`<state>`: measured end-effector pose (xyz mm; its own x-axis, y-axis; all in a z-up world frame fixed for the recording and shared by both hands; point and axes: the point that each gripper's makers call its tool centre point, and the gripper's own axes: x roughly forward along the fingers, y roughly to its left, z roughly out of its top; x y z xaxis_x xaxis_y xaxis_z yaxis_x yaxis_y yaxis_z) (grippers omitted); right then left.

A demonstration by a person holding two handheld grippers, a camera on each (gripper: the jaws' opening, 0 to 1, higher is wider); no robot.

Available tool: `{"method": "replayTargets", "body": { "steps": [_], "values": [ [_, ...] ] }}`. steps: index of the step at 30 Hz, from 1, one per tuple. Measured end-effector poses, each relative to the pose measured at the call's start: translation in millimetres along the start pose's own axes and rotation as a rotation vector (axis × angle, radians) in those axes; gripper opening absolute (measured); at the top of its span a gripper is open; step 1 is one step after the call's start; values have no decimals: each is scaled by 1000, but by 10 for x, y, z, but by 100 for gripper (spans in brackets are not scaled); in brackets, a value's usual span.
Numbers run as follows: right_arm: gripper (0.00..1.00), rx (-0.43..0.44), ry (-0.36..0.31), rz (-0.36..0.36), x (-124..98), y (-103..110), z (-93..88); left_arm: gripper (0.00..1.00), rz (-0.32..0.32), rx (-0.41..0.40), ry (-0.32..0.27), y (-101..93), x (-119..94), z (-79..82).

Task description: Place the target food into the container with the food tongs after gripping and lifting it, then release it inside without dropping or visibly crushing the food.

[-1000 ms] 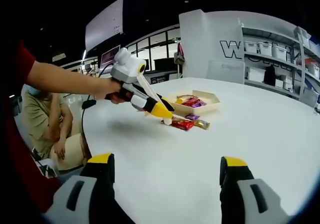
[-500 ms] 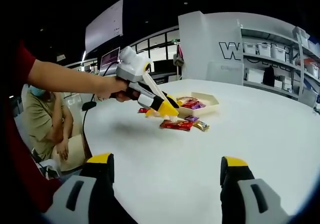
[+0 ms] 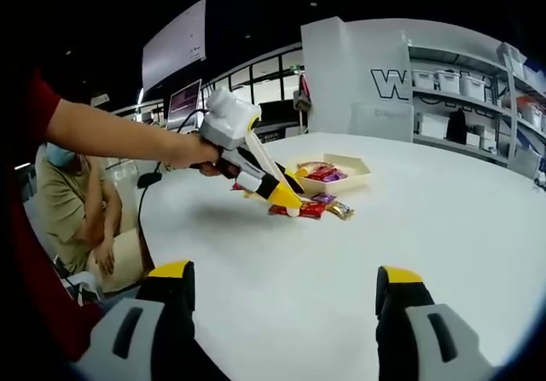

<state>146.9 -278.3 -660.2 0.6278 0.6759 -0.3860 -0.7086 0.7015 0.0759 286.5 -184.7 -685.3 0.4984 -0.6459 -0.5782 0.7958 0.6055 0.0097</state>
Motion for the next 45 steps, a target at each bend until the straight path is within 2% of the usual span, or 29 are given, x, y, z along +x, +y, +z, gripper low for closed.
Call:
{"method": "replayTargets", "body": {
  "steps": [5, 10, 14, 17, 19, 33, 45],
  "values": [
    [88, -5, -1, -10, 17, -37, -2, 23, 6, -5, -9, 11, 4, 3],
    [95, 3, -32, -30, 2, -101, 69, 23, 17, 18, -9, 13, 5, 22],
    [99, 22, -57, -42, -26, -146, 119, 24, 8, -16, -43, 3, -49, 133],
    [99, 28, -63, -48, -27, -163, 127, 24, 17, 13, -60, 20, -116, 226],
    [99, 28, -63, -48, -25, -164, 128, 24, 16, 3, -65, 42, -151, 263],
    [99, 10, -55, -34, -1, -122, 162, 24, 98, 22, -118, 447, -459, 639],
    [99, 9, -51, -36, -20, -110, 142, 24, 153, 49, -140, 703, -550, 922]
  ]
}}
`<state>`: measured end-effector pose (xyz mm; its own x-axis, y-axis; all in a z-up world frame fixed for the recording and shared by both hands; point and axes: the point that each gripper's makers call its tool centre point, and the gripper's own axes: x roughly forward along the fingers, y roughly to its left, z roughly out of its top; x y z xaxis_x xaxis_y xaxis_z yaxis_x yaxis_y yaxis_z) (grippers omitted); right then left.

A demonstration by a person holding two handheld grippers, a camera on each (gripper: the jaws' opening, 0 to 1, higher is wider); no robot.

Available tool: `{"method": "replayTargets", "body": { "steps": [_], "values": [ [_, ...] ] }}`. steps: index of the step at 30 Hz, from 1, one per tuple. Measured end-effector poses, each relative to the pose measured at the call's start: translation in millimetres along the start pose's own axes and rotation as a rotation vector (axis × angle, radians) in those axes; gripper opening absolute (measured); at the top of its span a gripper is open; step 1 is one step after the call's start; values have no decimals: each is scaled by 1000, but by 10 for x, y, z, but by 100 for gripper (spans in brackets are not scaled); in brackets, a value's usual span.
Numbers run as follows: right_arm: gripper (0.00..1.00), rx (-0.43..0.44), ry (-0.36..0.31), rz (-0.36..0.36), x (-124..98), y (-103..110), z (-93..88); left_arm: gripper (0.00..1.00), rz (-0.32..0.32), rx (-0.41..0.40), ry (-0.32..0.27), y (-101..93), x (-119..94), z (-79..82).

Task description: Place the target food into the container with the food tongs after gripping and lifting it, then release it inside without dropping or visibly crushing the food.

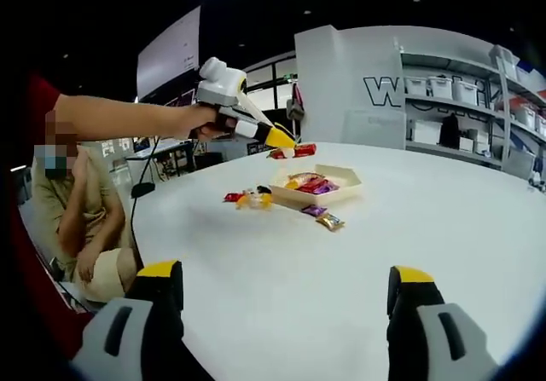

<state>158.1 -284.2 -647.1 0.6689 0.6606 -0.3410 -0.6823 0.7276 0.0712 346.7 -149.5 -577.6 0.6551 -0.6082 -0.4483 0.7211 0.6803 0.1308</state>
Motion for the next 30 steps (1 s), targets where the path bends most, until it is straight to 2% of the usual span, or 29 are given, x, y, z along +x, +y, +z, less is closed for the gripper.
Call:
{"method": "replayTargets", "body": {
  "steps": [7, 10, 12, 14, 18, 30],
  "values": [
    [99, 2, -4, -10, -23, -30, 0, 24, 60, 23, -14, 234, -18, 165],
    [99, 3, -3, -8, -23, -26, -3, 25, 89, 34, -27, 370, -15, 275],
    [99, 1, 0, -8, -18, -23, -9, 25, 142, 89, -63, 515, -25, 439],
    [99, 0, 2, -8, -14, -20, -13, 25, 136, 59, -62, 510, -40, 521],
    [99, 2, 1, -8, -23, -23, -14, 25, 146, 70, -77, 499, -63, 630],
    [99, 0, -7, -11, -47, -21, 6, 26, 139, 84, -74, 444, -132, 618]
  ]
}}
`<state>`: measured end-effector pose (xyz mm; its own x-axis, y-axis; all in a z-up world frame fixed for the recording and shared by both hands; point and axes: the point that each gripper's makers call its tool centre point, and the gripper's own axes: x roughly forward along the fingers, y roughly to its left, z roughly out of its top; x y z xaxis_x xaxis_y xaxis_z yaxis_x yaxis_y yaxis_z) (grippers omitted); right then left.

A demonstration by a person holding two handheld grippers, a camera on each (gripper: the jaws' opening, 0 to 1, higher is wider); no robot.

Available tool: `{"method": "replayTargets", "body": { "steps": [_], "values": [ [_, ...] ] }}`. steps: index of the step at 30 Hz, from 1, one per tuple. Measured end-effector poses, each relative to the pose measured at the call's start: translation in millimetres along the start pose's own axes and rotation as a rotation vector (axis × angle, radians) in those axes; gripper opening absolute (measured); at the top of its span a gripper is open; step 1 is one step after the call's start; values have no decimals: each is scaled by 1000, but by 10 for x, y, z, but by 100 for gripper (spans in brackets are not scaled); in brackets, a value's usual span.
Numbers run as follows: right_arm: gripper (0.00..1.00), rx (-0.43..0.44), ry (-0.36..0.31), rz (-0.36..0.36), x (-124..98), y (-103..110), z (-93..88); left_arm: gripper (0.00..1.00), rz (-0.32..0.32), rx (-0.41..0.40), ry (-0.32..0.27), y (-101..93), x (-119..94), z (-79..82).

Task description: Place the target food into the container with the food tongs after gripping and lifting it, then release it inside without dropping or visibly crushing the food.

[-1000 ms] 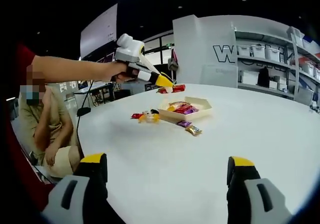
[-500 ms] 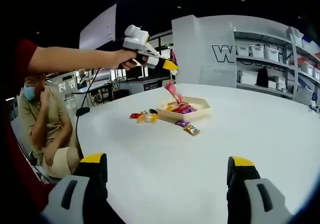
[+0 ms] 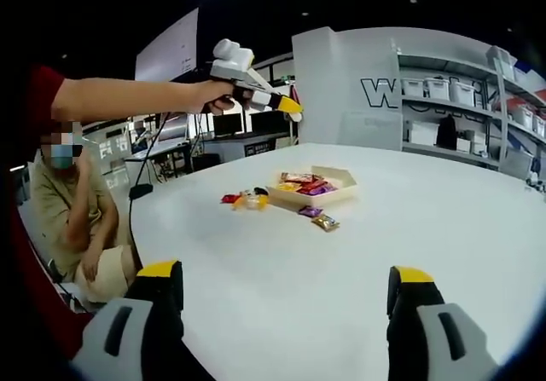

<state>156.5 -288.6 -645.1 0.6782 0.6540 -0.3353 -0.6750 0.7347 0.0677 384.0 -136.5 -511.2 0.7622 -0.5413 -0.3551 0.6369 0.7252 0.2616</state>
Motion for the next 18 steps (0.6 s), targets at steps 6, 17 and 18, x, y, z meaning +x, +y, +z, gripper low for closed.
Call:
{"method": "replayTargets", "body": {
  "steps": [6, 17, 18],
  "values": [
    [99, 1, -2, 2, 0, 14, 7, 26, 1, -13, 2, 30, -18, -14],
    [99, -3, -3, 2, -15, 38, 9, 26, -26, -16, 2, -104, -31, -71],
    [99, -3, -3, 2, -16, 38, 9, 26, -28, -17, 3, -112, -32, -77]
  ]
}}
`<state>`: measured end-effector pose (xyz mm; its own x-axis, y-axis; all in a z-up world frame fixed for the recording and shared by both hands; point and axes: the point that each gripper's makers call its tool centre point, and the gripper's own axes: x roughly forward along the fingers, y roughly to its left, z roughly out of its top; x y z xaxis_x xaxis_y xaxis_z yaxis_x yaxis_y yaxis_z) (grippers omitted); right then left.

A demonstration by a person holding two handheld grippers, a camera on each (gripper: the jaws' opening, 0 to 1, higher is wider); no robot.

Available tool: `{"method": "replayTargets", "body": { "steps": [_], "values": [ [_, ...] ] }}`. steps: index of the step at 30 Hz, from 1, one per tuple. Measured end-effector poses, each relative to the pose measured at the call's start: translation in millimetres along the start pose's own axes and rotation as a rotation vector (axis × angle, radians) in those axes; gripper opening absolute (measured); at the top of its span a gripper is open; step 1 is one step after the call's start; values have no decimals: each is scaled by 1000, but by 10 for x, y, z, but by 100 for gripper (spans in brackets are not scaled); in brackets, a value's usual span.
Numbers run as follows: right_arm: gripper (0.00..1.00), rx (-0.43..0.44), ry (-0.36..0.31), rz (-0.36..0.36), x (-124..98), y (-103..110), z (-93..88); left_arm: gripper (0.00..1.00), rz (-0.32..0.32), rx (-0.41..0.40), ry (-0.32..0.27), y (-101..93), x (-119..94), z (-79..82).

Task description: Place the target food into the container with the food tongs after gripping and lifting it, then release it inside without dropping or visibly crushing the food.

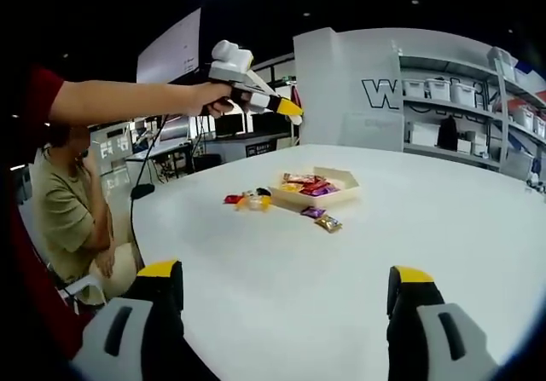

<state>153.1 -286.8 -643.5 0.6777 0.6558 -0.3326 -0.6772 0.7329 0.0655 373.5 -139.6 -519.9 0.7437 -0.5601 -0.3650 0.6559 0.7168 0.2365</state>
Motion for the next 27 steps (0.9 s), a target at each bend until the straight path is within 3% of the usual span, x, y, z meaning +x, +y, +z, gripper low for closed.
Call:
{"method": "replayTargets", "body": {
  "steps": [12, 27],
  "values": [
    [99, -4, -7, -1, -18, 15, 26, 26, -19, -8, 9, -108, -27, -103],
    [99, -9, 3, 6, -39, 53, -15, 27, -43, -38, 43, -323, -40, -446]
  ]
}}
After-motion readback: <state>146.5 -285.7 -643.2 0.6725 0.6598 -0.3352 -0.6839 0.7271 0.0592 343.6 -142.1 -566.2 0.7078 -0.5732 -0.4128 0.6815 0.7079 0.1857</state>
